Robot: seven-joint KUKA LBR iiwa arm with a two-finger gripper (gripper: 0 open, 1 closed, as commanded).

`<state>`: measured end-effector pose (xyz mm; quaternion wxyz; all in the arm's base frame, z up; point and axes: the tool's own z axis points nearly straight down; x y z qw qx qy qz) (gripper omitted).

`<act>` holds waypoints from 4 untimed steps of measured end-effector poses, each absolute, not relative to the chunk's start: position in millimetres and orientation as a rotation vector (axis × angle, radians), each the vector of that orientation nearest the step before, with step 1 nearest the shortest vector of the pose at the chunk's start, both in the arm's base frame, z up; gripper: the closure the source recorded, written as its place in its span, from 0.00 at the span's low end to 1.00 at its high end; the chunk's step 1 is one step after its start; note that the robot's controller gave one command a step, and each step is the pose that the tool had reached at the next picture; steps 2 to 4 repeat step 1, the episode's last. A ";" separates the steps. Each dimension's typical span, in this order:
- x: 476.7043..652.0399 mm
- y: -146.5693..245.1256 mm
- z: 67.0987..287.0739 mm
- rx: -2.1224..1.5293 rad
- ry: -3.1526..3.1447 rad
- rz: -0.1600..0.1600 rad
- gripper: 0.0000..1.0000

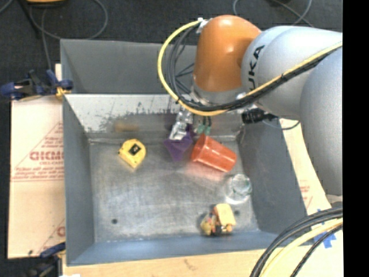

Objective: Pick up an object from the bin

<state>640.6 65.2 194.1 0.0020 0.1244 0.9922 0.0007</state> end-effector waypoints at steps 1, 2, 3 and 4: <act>639.8 59.5 231.3 0.366 3.120 -0.002 1.00; 639.8 59.5 231.3 0.366 3.120 -0.002 1.00; 639.8 59.5 231.3 0.366 3.120 -0.002 1.00; 639.8 59.5 231.3 0.366 3.120 -0.002 1.00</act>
Offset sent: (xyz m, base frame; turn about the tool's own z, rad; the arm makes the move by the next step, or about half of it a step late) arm 0.0028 -0.0059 0.0269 0.0012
